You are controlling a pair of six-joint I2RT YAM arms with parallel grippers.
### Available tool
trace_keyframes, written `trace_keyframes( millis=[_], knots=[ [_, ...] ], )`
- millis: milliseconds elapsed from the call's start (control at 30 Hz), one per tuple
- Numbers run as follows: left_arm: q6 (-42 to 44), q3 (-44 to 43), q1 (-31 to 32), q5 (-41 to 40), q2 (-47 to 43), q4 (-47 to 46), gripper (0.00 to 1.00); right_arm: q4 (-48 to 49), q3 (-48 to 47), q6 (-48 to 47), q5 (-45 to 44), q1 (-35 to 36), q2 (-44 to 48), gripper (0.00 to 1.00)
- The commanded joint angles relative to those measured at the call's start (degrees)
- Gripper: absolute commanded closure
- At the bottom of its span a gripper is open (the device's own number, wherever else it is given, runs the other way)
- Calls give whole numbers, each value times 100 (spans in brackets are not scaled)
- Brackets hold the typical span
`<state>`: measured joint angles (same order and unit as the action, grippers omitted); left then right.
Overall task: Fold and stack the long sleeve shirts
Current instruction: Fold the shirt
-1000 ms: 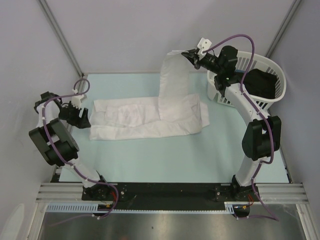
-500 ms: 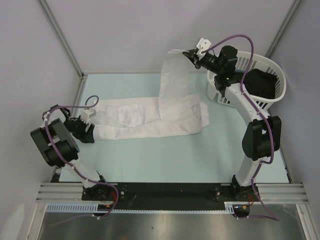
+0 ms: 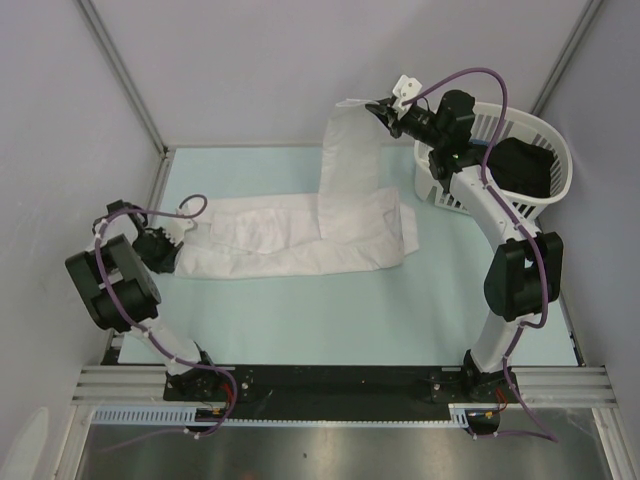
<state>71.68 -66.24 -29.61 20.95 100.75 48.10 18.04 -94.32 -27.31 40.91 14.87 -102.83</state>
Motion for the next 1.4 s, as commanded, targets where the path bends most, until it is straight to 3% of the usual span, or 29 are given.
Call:
trace_keyframes(
  millis=[0, 67, 100, 200, 400, 567, 700, 867, 967, 1000, 1067, 1200, 1367],
  knots=[
    [794, -416, 95, -538, 6, 464, 94, 252, -244, -134, -30, -28, 219, 100],
    [988, -373, 174, -1004, 120, 490, 88, 261, -244, -143, -30, -20, 219, 100],
    [988, -372, 183, -1066, 155, 499, 75, 287, -236, -134, -21, -20, 228, 100],
    [787, -521, 166, -761, 147, 656, 57, 296, -236, -126, -4, -20, 254, 100],
    [67, -1189, 157, 908, -240, 1140, 43, 375, -130, -169, -30, 24, 351, 100],
    [-690, -1743, 376, 1271, 181, 1482, 39, 306, -95, -257, -4, 33, 395, 100],
    [-1103, -2016, 508, 1193, 761, 1598, 41, 217, -34, -371, 14, 24, 456, 100],
    [-1551, -1955, 622, 824, 999, 1089, 44, 68, 133, -503, 32, 24, 605, 100],
    [-1649, -1937, 666, 498, 1157, 956, 63, 50, 195, -503, 23, 24, 641, 100],
    [-1640, -1954, 667, 480, 1184, 965, 75, 59, 230, -503, 23, 24, 667, 100],
    [-1675, -1998, 667, 497, 1236, 1017, 88, 76, 256, -503, -3, 24, 685, 100],
    [-1719, -1928, 667, 542, 1096, 913, 100, 94, 265, -495, 5, 51, 685, 100],
    [-1938, -1603, 675, 234, 1096, 534, 97, 226, 283, -503, -4, 77, 606, 100]
  ],
)
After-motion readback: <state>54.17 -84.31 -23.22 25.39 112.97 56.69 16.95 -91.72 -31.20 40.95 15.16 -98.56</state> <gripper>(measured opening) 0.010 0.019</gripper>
